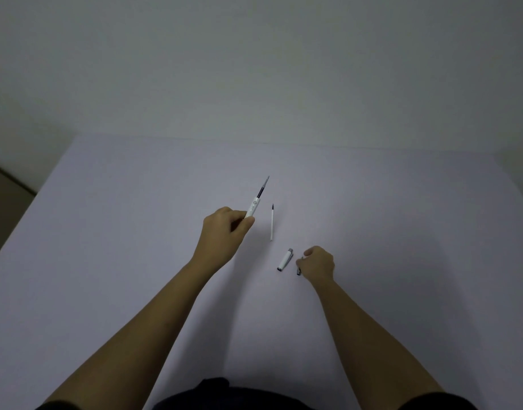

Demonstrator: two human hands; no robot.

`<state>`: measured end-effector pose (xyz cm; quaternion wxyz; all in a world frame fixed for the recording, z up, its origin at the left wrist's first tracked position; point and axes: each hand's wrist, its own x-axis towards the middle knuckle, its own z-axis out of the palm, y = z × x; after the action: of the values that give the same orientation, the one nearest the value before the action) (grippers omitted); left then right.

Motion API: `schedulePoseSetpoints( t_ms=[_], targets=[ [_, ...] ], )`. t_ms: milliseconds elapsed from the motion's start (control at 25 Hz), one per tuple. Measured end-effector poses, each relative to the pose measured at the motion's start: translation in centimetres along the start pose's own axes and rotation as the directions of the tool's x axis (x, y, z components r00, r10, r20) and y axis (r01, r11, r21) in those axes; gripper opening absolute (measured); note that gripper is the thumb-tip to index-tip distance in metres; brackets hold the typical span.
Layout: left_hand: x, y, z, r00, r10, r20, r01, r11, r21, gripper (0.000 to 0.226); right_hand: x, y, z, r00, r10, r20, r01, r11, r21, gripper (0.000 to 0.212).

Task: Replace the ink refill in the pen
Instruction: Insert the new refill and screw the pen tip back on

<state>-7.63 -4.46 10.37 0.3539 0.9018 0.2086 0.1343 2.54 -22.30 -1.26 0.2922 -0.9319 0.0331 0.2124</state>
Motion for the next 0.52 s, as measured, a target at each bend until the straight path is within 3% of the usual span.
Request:
schedulePoseSetpoints(
  t_ms=[80,160,280,360,520],
  targets=[
    [0.0,-0.2,0.1,1.0,-0.004,0.018,0.004,1.0,0.006,0.036,0.1,-0.9,-0.9,1.0,0.016,-0.024,-0.012,0.987,0.16,0.031],
    [-0.2,-0.4,0.2,0.999,0.003,0.042,-0.003,1.0,0.001,0.033,0.3,-2.7,-2.5,0.999,-0.003,-0.045,0.021,0.909,0.417,0.028],
    [-0.6,-0.5,0.2,0.997,0.022,0.079,-0.023,1.0,0.006,0.029,0.0,-5.8,-5.5,0.998,-0.066,-0.003,0.041,0.594,0.803,0.02],
    [-0.8,-0.4,0.3,0.994,0.033,0.102,-0.035,0.999,0.013,0.029,-0.5,-7.3,-7.0,0.993,-0.117,-0.001,0.053,0.441,0.896,0.01],
    [-1.0,-0.1,0.3,0.987,0.039,0.153,-0.046,0.998,0.04,0.031,-1.3,-8.6,-7.8,0.982,-0.187,0.002,0.065,0.352,0.934,0.008]
  ],
)
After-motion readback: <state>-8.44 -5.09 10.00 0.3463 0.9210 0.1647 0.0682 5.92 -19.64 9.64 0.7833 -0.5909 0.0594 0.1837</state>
